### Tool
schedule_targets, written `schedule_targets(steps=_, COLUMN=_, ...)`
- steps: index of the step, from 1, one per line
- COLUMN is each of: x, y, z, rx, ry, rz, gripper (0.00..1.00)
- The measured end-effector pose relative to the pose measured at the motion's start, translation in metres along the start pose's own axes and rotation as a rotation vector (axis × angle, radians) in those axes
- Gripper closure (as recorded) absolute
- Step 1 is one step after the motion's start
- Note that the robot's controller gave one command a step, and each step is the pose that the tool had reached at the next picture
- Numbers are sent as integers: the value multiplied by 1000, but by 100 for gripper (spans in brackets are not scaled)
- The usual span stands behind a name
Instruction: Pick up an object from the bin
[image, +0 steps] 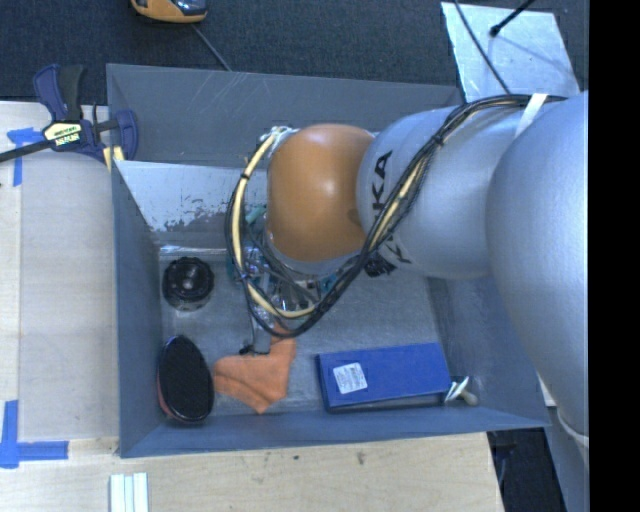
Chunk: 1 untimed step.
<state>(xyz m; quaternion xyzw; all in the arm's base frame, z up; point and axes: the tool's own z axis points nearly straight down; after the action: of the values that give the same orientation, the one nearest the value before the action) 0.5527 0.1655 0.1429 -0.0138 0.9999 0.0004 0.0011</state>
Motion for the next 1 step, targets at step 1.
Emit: schedule_targets(steps=1, x=-11, y=0, z=18, rx=0, ry=0, rz=134, gripper=0)
